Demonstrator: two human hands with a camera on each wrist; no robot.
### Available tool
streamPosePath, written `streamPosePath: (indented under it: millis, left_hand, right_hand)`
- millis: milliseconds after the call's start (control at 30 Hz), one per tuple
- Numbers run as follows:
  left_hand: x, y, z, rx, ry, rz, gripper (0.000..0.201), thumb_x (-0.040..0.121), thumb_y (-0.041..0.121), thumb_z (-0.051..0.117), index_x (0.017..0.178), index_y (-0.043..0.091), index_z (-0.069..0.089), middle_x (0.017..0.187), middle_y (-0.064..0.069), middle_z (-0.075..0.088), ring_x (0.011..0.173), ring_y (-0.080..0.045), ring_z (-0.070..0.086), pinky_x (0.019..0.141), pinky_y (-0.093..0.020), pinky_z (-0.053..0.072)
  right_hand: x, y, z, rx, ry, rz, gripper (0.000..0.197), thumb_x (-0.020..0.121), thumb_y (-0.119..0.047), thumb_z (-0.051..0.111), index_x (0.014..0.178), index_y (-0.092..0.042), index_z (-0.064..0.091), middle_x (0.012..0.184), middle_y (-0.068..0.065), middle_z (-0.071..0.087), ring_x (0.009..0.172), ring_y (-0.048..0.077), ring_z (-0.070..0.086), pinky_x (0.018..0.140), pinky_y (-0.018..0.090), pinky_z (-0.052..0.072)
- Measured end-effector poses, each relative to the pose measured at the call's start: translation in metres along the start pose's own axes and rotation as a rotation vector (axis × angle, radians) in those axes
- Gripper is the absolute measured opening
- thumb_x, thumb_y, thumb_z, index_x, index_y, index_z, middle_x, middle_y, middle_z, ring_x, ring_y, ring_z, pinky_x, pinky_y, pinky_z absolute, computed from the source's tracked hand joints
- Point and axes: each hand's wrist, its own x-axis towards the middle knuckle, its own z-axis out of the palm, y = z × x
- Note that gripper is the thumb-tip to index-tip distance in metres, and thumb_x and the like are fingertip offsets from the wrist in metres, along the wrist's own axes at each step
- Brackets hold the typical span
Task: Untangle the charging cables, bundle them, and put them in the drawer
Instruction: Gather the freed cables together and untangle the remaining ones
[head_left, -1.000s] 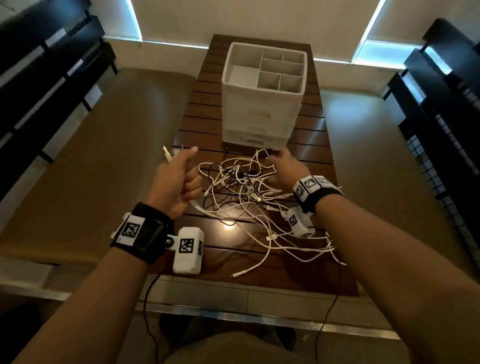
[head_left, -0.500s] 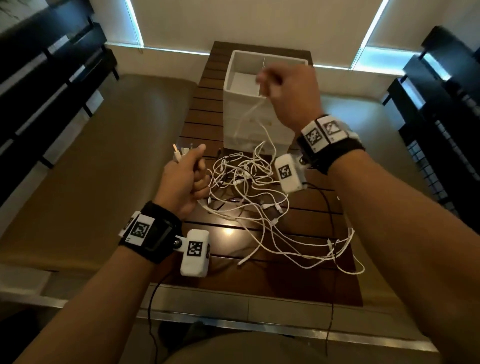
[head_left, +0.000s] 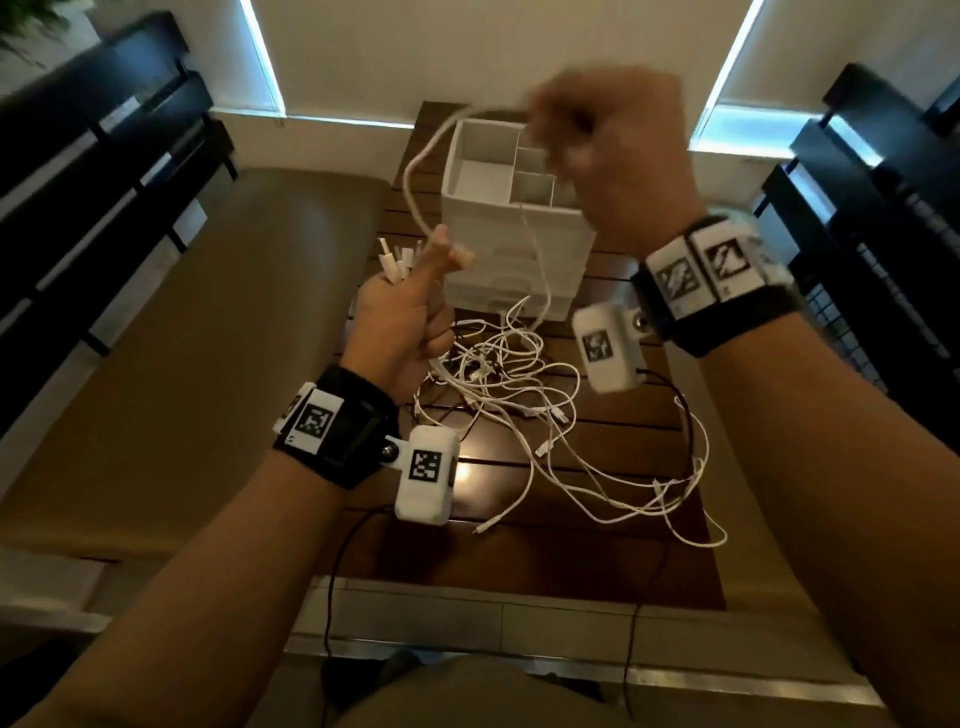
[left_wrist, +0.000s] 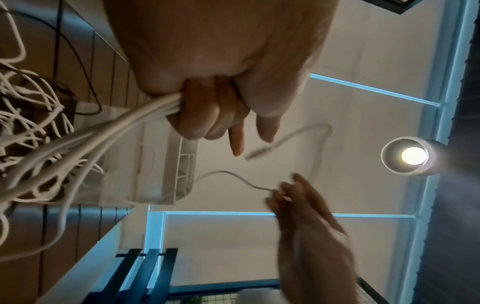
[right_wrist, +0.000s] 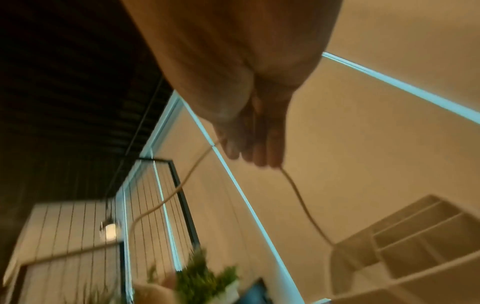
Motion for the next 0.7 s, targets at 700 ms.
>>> streamPosePath:
  millis: [700]
  left_hand:
    - [-0.017,-0.007,0.016,-0.010,0.301,0.089,0.035,0.101,0.048,0.062,0.091,0.014,0.062,0.054,0.007,0.038,0.045,-0.007,0.027,0.040,-0.023,0.021]
  right_hand:
    - [-0.173,0.015,0.016,-0.005,-0.610,0.440,0.021,0.103,-0.039,0.061,0.094,-0.024,0.074,0.072,-0.002,0.070,0.064,0.010,0.068,0.071,0.043,0.061]
